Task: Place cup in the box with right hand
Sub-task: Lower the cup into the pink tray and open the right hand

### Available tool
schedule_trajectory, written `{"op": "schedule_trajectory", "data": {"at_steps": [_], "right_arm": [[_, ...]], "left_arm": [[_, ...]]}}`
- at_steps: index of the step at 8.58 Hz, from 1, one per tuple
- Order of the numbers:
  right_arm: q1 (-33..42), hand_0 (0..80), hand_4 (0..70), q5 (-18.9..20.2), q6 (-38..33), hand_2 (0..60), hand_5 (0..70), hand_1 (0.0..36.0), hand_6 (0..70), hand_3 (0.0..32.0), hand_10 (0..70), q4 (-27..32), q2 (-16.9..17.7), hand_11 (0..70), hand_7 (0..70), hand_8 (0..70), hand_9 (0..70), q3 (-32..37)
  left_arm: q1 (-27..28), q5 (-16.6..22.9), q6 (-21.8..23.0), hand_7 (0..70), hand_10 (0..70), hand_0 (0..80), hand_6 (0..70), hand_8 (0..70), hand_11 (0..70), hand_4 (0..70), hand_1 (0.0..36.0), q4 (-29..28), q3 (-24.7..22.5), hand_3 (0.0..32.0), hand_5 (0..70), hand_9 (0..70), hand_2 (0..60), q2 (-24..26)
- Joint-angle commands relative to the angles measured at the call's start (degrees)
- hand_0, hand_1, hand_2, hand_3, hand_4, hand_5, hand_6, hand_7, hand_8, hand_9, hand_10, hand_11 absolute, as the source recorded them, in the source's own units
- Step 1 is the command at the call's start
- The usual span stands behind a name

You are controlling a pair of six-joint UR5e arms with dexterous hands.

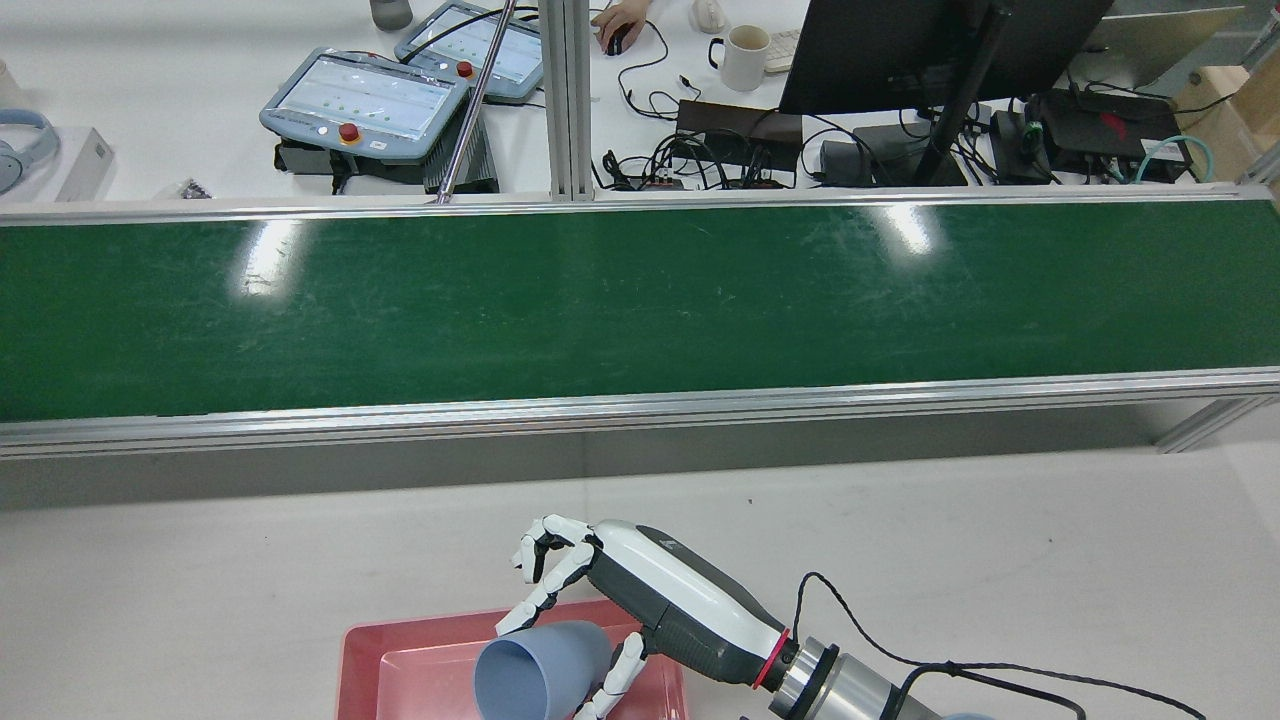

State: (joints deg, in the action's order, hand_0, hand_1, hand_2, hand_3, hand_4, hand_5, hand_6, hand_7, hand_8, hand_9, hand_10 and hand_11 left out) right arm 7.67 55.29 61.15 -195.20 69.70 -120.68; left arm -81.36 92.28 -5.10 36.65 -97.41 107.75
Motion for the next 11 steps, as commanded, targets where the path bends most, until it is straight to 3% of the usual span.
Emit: {"op": "schedule_trajectory", "data": {"at_steps": [1,2,3,5,9,10,11], "right_arm": [[0.42,73.0,70.0,-0.01,-0.50,14.9,9.8,27.4,20.0,0.0,19.0,0.09,0.26,28.6,70.0,28.6,44.6,-0.61],[0.68,65.9,70.0,-0.10,-0.50,4.9,8.8,22.9,19.9,0.0,18.9,0.09,0.35,28.1,70.0,28.1,44.1,-0.61],[0.68,57.7,70.0,-0.19,-0.50,0.0,6.6,16.0,18.9,0.0,16.5,0.00,0.35,24.1,70.0,26.7,42.7,-0.44],[0.59,49.0,70.0,-0.19,-0.50,0.0,3.3,6.1,18.0,0.0,13.7,0.00,0.35,19.0,70.0,26.0,42.8,-0.17],[0.94,48.0,70.0,-0.10,-0.50,0.0,2.9,5.2,18.5,0.0,13.1,0.00,0.35,18.0,70.0,26.5,43.7,-0.35],[3.03,56.6,70.0,0.25,-1.03,4.8,6.2,16.4,20.0,0.0,15.2,0.00,0.70,22.0,70.0,27.8,44.7,-1.13],[5.06,80.0,70.0,0.25,-3.38,48.7,16.1,36.0,27.6,0.0,26.0,-0.18,2.35,40.3,70.0,35.2,53.1,-2.71]], "left_arm": [[-0.03,0.00,0.00,0.0,0.0,0.0,0.0,0.0,0.0,0.0,0.0,0.00,-0.06,0.0,0.0,0.0,0.0,0.00],[-0.03,0.00,0.00,0.0,0.0,0.0,0.0,0.0,0.0,0.0,0.0,0.00,0.03,0.0,0.0,0.0,0.0,0.00],[-0.03,0.00,0.00,0.0,0.0,0.0,0.0,0.0,0.0,0.0,0.0,0.00,-0.06,0.0,0.0,0.0,0.0,0.00],[-0.03,0.00,0.00,0.0,0.0,0.0,0.0,0.0,0.0,0.0,0.0,0.00,0.03,0.0,0.0,0.0,0.0,0.00],[-0.03,0.00,0.00,0.0,0.0,0.0,0.0,0.0,0.0,0.0,0.0,0.00,-0.06,0.0,0.0,0.0,0.0,-0.09],[-0.03,0.00,0.00,0.0,0.0,0.0,0.0,0.0,0.0,0.0,0.0,0.00,0.03,0.0,0.0,0.0,0.0,0.00],[-0.03,0.00,0.00,0.0,0.0,0.0,0.0,0.0,0.0,0.0,0.0,0.00,-0.06,0.0,0.0,0.0,0.0,0.00]]}}
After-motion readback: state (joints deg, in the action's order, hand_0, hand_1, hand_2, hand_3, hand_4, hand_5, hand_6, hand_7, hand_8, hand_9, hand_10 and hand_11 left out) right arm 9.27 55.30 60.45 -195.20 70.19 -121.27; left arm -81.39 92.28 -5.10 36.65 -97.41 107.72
